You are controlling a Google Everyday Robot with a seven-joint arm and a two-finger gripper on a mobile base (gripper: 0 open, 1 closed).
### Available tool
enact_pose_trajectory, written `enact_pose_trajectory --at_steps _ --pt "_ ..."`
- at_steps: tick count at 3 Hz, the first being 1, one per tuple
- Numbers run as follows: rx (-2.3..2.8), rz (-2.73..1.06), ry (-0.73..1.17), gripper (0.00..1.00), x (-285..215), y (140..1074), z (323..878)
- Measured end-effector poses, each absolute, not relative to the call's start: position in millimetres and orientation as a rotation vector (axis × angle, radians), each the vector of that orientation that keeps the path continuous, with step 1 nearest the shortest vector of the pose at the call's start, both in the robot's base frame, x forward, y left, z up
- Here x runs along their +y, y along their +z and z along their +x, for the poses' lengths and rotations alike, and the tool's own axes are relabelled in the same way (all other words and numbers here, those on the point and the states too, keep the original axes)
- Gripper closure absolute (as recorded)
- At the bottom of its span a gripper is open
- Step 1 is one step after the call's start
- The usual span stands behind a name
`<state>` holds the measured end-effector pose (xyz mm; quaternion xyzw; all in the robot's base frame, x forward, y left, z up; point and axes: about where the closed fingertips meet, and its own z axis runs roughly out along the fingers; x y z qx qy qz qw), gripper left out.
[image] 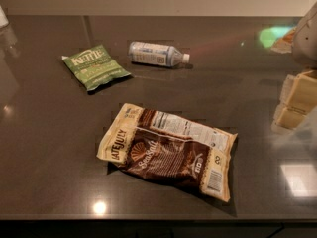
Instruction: Pick brown chip bag
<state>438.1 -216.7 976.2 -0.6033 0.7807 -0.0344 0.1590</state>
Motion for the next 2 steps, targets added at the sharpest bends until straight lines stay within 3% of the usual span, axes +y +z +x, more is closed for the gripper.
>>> enact_pose_trajectory --at_steps 2 --pt "2.181 -1.757 -0.048 0.0 -202 967 431"
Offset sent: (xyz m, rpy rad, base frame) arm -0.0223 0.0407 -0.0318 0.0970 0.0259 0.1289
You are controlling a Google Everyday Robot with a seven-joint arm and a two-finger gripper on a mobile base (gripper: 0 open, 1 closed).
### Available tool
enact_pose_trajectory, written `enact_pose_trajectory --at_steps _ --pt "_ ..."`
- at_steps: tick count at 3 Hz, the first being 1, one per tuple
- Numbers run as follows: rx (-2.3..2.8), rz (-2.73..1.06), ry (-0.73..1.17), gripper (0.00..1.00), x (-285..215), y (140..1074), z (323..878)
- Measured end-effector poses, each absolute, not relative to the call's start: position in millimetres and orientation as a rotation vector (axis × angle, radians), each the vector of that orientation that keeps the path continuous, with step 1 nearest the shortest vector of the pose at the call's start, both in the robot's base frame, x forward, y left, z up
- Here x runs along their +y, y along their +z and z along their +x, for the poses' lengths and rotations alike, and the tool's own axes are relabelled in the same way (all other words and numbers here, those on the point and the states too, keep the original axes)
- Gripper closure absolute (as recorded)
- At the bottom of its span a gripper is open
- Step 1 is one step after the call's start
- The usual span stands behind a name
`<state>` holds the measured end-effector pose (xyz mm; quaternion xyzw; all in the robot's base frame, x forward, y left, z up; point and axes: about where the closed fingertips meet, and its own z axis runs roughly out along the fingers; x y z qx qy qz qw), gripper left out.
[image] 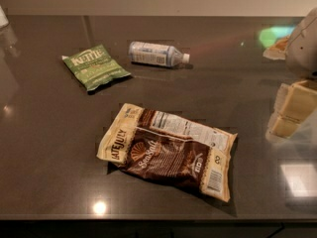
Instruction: Pick brown chip bag
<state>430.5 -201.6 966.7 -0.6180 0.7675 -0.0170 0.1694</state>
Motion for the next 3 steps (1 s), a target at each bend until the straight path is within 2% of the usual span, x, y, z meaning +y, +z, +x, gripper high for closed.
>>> enact_pose_trajectory --at_steps 3 --pt "2.164 -1.787 0.15 0.0 -138 898 417"
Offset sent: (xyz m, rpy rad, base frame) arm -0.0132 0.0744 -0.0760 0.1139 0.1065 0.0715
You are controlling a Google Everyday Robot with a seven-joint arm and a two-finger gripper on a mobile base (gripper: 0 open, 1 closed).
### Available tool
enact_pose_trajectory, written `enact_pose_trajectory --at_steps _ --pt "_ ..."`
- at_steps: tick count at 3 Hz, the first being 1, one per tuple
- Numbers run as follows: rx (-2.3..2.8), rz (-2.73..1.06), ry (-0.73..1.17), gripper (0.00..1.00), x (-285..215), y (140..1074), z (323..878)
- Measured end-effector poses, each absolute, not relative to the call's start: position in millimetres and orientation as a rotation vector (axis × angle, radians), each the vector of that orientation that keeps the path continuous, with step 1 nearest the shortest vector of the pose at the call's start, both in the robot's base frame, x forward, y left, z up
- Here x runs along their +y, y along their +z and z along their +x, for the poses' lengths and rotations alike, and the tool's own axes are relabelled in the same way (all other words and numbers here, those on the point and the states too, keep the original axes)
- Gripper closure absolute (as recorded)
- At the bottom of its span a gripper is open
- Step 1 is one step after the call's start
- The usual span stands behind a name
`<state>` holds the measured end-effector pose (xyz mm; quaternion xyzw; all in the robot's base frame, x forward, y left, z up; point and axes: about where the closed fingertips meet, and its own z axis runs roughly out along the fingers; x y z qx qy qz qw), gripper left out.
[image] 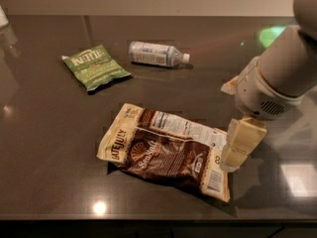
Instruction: Pick brown chip bag
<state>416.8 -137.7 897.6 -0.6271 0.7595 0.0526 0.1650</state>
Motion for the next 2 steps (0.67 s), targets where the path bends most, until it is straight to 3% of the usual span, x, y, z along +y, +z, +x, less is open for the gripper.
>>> enact_pose_trajectory --at_steps 2 --pt "2.278 -1.697 0.224 0.0 -115 855 410"
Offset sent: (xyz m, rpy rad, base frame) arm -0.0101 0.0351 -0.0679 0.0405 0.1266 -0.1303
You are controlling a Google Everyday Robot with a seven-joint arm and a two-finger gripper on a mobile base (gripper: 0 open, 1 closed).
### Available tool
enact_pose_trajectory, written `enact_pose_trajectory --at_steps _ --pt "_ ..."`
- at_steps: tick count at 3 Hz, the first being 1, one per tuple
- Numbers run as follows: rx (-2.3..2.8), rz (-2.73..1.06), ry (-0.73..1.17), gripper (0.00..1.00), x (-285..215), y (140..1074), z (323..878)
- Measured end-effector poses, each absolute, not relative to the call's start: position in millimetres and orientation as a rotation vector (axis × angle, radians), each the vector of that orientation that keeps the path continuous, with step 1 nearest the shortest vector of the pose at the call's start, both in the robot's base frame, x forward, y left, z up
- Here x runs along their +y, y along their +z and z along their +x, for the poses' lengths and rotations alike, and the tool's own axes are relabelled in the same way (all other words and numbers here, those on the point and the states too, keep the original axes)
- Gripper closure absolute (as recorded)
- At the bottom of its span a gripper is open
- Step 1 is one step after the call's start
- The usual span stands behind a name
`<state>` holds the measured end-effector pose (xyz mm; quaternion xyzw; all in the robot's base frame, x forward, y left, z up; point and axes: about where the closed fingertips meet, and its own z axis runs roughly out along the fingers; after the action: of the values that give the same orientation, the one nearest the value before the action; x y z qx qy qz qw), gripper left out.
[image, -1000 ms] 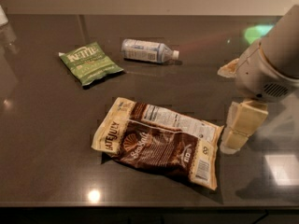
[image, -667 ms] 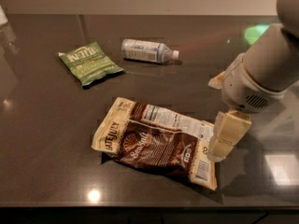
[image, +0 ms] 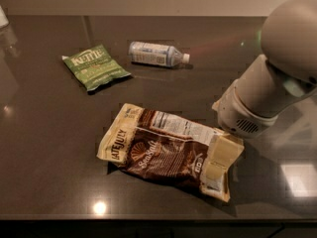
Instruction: Pick brown chip bag
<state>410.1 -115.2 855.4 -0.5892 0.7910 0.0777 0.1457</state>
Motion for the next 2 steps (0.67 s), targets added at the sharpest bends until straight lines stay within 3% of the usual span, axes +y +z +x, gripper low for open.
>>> enact_pose_trajectory --at_steps 2 --pt "2.301 -1.747 0.31 0.0 -89 831 387"
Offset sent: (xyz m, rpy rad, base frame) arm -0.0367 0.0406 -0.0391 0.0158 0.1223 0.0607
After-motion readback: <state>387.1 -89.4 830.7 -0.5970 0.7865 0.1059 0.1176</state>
